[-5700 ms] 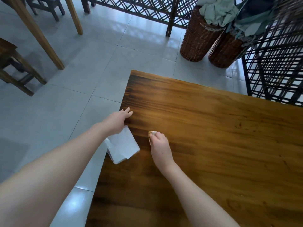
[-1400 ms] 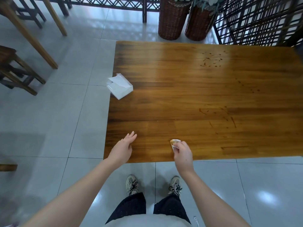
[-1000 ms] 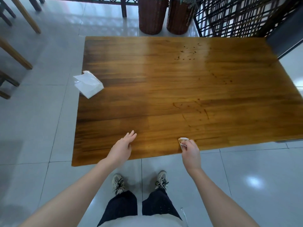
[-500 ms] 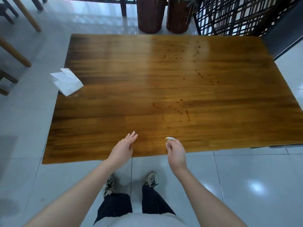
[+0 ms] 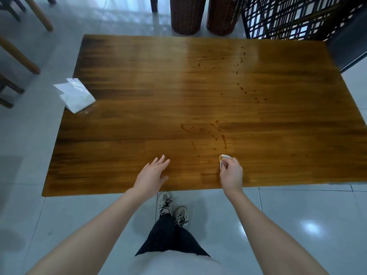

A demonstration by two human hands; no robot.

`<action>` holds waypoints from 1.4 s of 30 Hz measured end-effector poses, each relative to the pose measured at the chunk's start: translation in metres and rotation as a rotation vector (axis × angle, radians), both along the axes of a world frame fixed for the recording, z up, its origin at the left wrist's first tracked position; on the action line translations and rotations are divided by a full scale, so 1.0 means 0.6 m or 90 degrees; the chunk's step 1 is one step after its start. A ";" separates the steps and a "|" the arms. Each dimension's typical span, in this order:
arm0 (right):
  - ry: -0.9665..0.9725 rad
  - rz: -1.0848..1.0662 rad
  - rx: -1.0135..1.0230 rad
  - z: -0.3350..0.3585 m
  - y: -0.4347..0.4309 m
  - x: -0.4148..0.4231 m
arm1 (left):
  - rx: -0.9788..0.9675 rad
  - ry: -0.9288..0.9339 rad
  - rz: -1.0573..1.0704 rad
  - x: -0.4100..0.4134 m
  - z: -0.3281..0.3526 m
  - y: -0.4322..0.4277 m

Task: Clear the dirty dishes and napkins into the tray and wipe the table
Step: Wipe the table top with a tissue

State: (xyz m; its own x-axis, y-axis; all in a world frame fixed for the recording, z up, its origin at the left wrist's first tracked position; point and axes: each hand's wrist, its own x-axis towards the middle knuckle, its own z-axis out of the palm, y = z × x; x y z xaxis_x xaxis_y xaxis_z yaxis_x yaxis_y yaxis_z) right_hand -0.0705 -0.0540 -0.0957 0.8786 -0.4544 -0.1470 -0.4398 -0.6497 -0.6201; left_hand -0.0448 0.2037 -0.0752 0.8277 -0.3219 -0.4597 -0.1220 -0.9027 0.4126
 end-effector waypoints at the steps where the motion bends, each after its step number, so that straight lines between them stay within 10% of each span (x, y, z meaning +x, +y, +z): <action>1: 0.000 0.002 -0.001 -0.001 0.007 0.001 | 0.014 0.002 -0.015 0.005 -0.002 -0.003; 10: -0.024 0.284 0.017 -0.005 0.122 0.012 | 0.030 0.024 -0.036 0.045 -0.004 -0.013; 21: 0.013 -0.093 0.009 0.004 -0.009 0.034 | 0.067 0.031 -0.129 0.092 -0.010 -0.013; 33: -0.005 0.194 0.053 -0.013 0.153 0.069 | 0.117 0.051 -0.225 0.129 -0.002 0.003; 42: 0.008 -0.184 -0.002 -0.005 0.026 0.085 | 0.104 0.093 -0.285 0.152 0.004 0.015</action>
